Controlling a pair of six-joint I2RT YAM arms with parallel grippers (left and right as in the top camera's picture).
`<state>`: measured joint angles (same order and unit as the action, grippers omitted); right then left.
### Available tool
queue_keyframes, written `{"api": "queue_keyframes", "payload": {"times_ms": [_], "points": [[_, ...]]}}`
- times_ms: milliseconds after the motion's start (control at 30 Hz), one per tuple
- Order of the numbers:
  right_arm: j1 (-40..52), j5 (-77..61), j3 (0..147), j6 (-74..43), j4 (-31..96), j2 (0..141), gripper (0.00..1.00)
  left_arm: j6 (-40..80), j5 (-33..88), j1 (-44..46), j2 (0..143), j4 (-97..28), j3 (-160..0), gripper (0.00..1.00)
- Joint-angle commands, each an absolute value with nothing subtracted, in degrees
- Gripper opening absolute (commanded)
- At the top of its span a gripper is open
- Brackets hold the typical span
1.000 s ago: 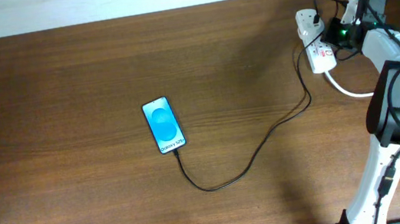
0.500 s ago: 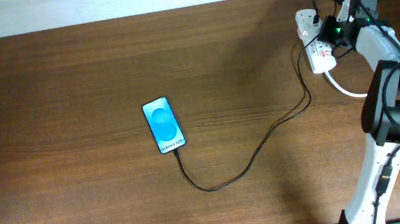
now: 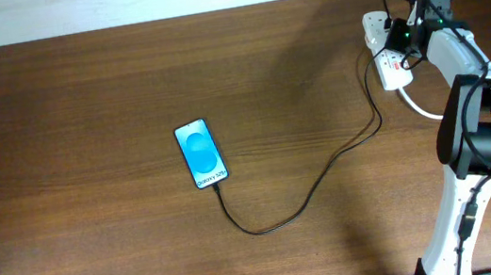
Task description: Plug charger to phone and switch on socket
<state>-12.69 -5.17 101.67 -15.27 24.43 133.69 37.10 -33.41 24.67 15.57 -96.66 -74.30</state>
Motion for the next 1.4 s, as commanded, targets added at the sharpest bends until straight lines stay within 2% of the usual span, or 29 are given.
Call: {"api": "queue_keyframes", "payload": {"times_ms": [0,267,433,633,767,1000,1367], "points": [[-0.7,-29.0,97.0,-15.3,31.4,141.0,0.04,36.4,-33.6,24.4,15.7,-96.7,-74.3,1.00],[-0.7,-28.8,97.0,-16.6,35.3,141.0,0.04,36.4,-33.6,24.4,15.7,-96.7,-74.3,1.00],[-1.7,-19.3,97.0,-16.6,37.6,140.9,0.04,36.4,-33.6,24.4,15.7,-96.7,-74.3,0.99],[-8.5,-9.8,97.0,-16.9,45.6,134.7,0.05,36.4,-33.6,24.4,15.7,-96.7,-74.3,0.99],[-11.3,-9.6,97.0,-15.2,47.4,125.7,0.04,36.4,-33.6,24.4,15.7,-96.7,-74.3,0.99],[-11.1,-9.8,97.0,-13.8,53.4,109.4,0.04,36.4,-33.6,24.4,15.7,-96.7,-74.3,0.99],[-10.5,-10.2,97.0,-11.9,74.9,71.6,0.04,36.4,-33.6,24.4,15.7,-96.7,-74.3,0.99]]}}
